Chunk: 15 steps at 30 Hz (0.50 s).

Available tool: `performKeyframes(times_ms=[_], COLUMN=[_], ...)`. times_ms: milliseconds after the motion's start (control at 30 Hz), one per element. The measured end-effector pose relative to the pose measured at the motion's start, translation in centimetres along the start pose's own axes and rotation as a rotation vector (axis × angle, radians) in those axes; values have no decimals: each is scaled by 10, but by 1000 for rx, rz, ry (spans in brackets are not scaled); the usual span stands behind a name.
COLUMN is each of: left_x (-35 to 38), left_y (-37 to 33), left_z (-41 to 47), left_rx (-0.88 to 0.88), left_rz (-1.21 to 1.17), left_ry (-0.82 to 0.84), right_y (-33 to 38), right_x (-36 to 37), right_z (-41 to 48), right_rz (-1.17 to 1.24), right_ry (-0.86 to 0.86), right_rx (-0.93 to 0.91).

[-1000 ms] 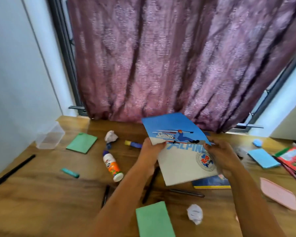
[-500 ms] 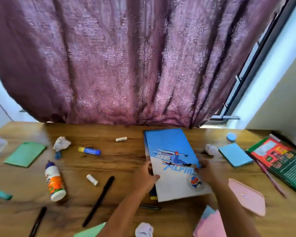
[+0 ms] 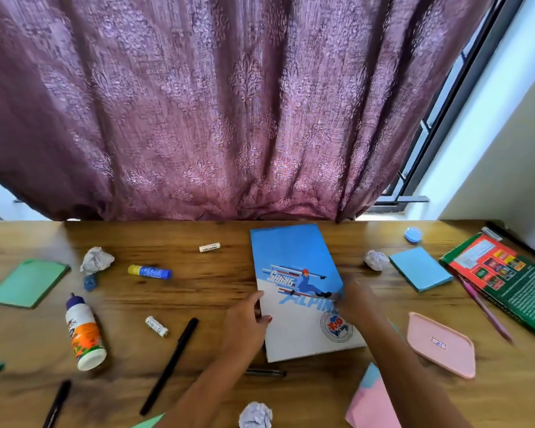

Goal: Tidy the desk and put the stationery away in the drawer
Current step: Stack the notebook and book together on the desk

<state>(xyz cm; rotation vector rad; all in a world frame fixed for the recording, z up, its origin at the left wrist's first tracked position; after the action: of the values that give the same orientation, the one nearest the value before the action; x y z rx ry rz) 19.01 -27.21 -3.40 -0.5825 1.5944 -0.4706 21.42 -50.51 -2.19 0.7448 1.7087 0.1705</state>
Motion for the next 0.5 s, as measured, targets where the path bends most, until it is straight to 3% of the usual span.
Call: performKeyframes(times_ms=[500], left_x=[-2], left_y=[6], left_z=[-8], left_rx=[71], left_rz=[-16], left_ry=[-51], right_y=[9], right_x=[-1], right_z=[-20], right_rz=[-53], right_ry=[-102], right_rx=[-57])
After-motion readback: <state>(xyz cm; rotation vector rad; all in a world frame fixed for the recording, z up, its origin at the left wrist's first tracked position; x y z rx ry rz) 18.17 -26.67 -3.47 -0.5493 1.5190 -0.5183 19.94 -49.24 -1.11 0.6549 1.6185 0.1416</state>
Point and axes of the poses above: each hand's wrist, its own z-axis towards the middle knuckle, its own x-axis out of the palm, y = z × x, the point moved 6 cm from there along z, towards the middle knuckle, and after that the axes turned 12 degrees about z, right-handed, at the moved point
